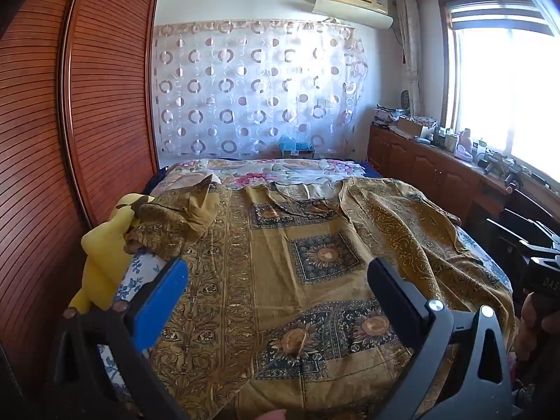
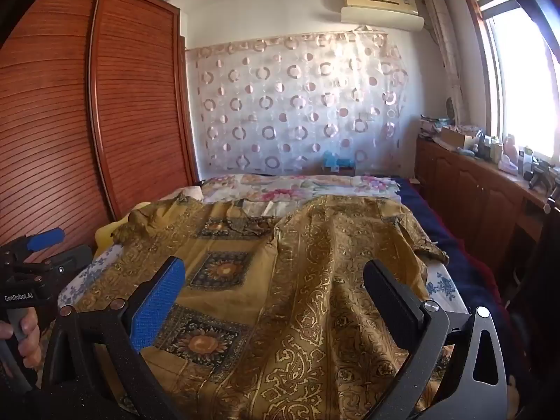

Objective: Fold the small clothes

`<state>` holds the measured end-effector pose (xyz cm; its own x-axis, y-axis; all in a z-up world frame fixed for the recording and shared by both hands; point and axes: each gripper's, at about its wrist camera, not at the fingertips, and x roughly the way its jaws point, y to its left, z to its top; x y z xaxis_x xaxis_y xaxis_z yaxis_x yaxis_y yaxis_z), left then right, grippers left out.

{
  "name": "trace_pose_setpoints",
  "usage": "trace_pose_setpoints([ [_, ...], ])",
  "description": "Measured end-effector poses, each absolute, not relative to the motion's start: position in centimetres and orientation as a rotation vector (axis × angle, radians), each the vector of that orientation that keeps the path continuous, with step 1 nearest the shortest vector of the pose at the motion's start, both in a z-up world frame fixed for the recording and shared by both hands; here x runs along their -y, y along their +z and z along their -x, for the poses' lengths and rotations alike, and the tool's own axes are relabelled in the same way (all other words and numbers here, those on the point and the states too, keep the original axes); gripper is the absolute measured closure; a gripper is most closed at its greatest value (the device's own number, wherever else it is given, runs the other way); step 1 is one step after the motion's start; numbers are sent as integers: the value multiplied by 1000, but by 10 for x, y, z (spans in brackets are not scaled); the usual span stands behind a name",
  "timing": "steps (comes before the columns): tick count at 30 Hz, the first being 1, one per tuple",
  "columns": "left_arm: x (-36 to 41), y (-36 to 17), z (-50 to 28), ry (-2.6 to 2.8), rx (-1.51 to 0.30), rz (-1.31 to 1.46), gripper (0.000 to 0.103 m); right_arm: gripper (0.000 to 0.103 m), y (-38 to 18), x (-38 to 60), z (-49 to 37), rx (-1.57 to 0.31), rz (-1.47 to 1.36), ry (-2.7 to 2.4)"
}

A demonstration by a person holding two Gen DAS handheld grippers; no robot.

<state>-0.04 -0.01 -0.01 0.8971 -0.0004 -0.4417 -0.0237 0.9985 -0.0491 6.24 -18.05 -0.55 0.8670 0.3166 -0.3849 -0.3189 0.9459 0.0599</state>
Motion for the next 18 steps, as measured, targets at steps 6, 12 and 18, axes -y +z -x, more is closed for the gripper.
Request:
trace_pose_setpoints([
  [6, 0, 0, 2, 9, -460, 53, 0, 0, -6, 180, -64, -399, -4, 332],
  [12, 0, -1, 0, 11, -466, 54, 0, 0, -7, 180, -65, -400, -6, 332],
  [18, 0, -1, 0, 9, -465, 50, 0, 0, -7, 178, -65, -399, -4, 329],
])
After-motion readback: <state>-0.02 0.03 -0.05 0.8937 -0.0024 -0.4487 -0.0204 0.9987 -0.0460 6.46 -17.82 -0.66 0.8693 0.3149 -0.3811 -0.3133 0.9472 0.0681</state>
